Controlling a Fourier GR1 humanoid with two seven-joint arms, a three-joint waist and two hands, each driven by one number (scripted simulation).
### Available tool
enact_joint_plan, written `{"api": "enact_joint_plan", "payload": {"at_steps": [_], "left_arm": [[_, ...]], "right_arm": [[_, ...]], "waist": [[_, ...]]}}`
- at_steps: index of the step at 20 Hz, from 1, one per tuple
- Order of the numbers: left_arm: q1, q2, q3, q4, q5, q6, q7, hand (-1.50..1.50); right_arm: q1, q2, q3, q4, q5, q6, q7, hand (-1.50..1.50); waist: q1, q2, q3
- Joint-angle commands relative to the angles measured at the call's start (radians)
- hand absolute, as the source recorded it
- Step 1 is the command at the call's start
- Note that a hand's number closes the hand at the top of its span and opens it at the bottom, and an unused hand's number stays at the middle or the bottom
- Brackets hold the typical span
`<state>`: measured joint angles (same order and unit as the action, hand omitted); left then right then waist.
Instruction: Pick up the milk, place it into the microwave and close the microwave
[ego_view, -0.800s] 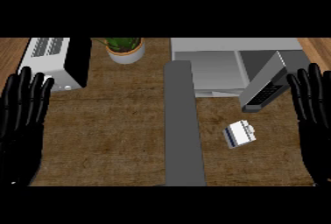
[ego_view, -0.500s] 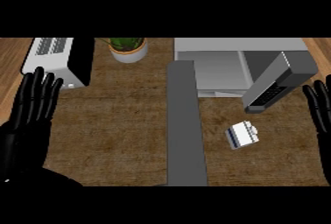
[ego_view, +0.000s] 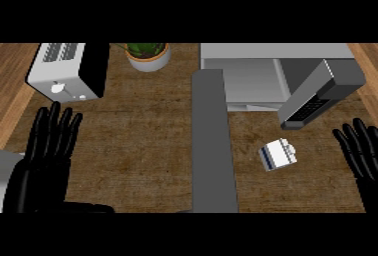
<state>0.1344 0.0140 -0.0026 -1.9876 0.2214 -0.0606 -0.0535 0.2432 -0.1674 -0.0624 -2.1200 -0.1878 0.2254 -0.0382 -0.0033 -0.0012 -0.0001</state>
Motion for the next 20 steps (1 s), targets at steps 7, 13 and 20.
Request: {"api": "enact_joint_plan", "payload": {"at_steps": [7,13,20], "left_arm": [[0.217,0.007,-0.016,-0.01,0.041,-0.109,-0.176,-1.5],[0.257,0.02,-0.014,0.021,0.05,-0.149,-0.213,-1.5],[0.305,-0.013,-0.075,-0.021,-0.012,-0.107,-0.24,-1.5]], "right_arm": [[0.067,0.076,0.024,0.114,0.111,0.018,-0.108,-1.5],[0.03,0.085,0.004,0.253,0.095,0.056,-0.15,-1.5],[-0.024,0.125,-0.02,0.531,0.219,-0.007,-0.378,-1.5]], "waist": [[0.006,0.0,0.0],[0.007,0.001,0.0],[0.007,0.001,0.0]]}}
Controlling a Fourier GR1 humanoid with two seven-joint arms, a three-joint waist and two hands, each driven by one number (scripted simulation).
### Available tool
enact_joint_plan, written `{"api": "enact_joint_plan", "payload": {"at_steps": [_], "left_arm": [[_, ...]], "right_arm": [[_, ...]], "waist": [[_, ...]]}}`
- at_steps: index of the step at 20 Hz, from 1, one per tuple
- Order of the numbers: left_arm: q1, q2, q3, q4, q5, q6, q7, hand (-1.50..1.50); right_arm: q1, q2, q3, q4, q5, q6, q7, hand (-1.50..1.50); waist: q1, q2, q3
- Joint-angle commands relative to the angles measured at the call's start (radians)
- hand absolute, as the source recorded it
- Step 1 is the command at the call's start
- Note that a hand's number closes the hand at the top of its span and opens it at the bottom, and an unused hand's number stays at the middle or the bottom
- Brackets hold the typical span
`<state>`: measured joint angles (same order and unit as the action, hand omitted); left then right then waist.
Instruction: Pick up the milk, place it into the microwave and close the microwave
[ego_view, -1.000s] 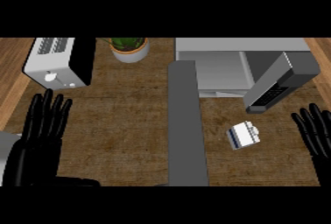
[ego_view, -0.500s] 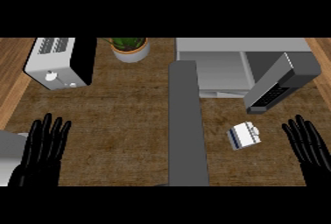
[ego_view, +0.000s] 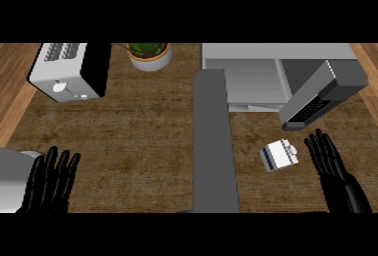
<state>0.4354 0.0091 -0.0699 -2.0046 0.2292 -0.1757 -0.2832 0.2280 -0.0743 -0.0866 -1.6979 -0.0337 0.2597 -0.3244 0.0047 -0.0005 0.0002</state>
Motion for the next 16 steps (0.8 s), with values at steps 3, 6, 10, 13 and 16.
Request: {"api": "enact_joint_plan", "payload": {"at_steps": [3,6,10,13,16], "left_arm": [[0.019,0.001,0.005,-0.015,0.021,-0.014,-0.002,-1.5],[0.164,0.027,0.009,0.016,0.009,-0.095,-0.146,-1.5],[0.074,-0.006,-0.019,0.002,-0.017,-0.027,-0.062,-1.5],[0.173,0.012,-0.026,-0.093,0.009,-0.06,-0.067,-1.5],[0.133,0.024,0.012,-0.035,0.045,-0.078,-0.069,-1.5]], "right_arm": [[-0.054,0.037,-0.045,0.213,0.057,-0.078,-0.147,-1.5],[-0.116,0.006,-0.086,0.377,0.079,-0.086,-0.229,-1.5],[-0.195,-0.051,-0.161,0.595,0.072,-0.08,-0.354,-1.5],[-0.183,-0.04,-0.13,0.583,0.083,-0.087,-0.355,-1.5],[-0.271,-0.03,-0.131,0.768,0.125,-0.135,-0.462,-1.5]], "waist": [[-0.001,0.0,0.0],[0.01,0.0,0.0],[0.004,0.003,0.001],[0.002,0.0,0.0],[0.004,0.001,0.0]]}}
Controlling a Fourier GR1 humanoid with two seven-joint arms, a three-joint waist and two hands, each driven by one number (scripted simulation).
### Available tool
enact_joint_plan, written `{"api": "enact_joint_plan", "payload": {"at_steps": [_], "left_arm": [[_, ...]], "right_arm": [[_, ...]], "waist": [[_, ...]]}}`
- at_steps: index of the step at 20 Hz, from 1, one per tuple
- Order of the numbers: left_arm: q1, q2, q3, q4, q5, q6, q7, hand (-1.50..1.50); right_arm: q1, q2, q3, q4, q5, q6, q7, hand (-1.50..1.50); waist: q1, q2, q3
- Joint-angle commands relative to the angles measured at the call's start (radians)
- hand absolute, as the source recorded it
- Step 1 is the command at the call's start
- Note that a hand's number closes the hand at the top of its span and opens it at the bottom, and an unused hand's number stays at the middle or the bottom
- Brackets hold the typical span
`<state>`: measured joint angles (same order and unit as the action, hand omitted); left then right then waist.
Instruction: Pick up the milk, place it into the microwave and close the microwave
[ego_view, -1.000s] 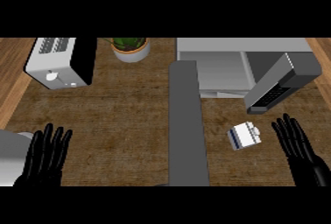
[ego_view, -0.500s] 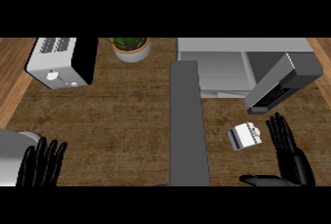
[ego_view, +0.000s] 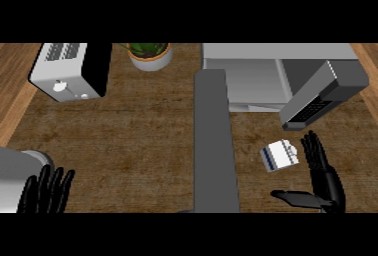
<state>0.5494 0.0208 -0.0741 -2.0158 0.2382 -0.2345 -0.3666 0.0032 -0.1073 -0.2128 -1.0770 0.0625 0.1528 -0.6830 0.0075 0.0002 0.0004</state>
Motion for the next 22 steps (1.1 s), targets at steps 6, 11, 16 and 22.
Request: {"api": "enact_joint_plan", "payload": {"at_steps": [6,11,16,22], "left_arm": [[0.042,0.007,0.014,-0.046,0.024,-0.007,0.003,-1.5],[0.028,-0.005,-0.008,0.049,-0.034,-0.02,-0.072,-1.5],[0.075,-0.003,-0.016,-0.017,-0.002,-0.029,-0.056,-1.5],[0.092,0.005,0.014,0.012,-0.007,-0.043,-0.104,-1.5]], "right_arm": [[-0.157,-0.067,-0.054,0.364,0.012,-0.003,-0.219,-1.5],[-0.197,-0.067,-0.052,0.539,0.046,-0.04,-0.36,-1.5],[-0.308,-0.093,-0.055,0.66,0.061,-0.044,-0.384,-1.5],[-0.335,-0.098,-0.057,0.704,0.058,-0.004,-0.445,-1.5]], "waist": [[0.002,0.0,0.0],[0.002,0.001,0.0],[0.006,0.001,0.001],[0.01,0.002,0.001]]}}
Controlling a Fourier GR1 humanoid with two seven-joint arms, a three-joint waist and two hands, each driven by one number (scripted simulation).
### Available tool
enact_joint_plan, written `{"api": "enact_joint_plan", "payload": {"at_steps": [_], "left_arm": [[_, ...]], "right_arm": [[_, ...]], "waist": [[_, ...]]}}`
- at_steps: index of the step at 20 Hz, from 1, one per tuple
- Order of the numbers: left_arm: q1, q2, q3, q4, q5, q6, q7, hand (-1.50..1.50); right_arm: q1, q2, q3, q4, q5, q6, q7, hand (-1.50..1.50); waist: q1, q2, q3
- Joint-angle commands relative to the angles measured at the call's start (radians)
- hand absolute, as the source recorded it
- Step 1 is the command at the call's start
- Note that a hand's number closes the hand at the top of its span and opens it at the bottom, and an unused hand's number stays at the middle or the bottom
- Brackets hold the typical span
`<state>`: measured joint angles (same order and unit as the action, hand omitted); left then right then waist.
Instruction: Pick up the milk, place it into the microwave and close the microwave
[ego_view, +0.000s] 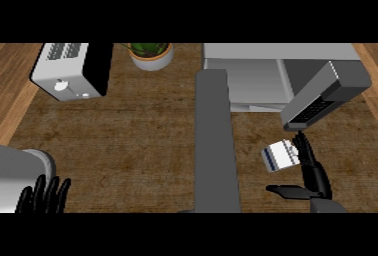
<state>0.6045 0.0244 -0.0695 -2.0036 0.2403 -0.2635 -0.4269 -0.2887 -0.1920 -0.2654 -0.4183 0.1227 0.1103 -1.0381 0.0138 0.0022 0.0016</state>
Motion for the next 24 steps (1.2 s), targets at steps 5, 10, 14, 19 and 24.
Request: {"api": "enact_joint_plan", "payload": {"at_steps": [5,10,14,19,24], "left_arm": [[0.003,0.014,0.03,0.041,0.029,-0.037,-0.018,-1.5],[0.043,0.008,0.009,-0.001,0.01,-0.043,-0.028,-1.5],[-0.018,-0.003,0.013,0.005,-0.002,-0.003,0.012,-1.5],[0.056,0.018,0.03,0.054,0.007,-0.087,-0.091,-1.5],[0.029,0.011,0.006,-0.004,0.009,-0.049,-0.003,-1.5]], "right_arm": [[-0.047,0.02,-0.002,0.065,-0.013,0.019,-0.076,-1.5],[-0.116,0.016,-0.024,0.11,-0.028,-0.01,-0.06,-1.5],[-0.143,0.022,-0.047,0.115,-0.029,-0.118,-0.072,1.5],[-0.155,0.011,-0.034,0.149,0.01,-0.165,-0.109,1.5],[-0.195,0.049,-0.089,0.165,-0.021,-0.252,-0.14,1.5]], "waist": [[-0.003,-0.001,-0.001],[0.002,0.0,0.0],[0.002,0.002,0.0],[0.008,0.002,0.0],[0.016,0.007,0.002]]}}
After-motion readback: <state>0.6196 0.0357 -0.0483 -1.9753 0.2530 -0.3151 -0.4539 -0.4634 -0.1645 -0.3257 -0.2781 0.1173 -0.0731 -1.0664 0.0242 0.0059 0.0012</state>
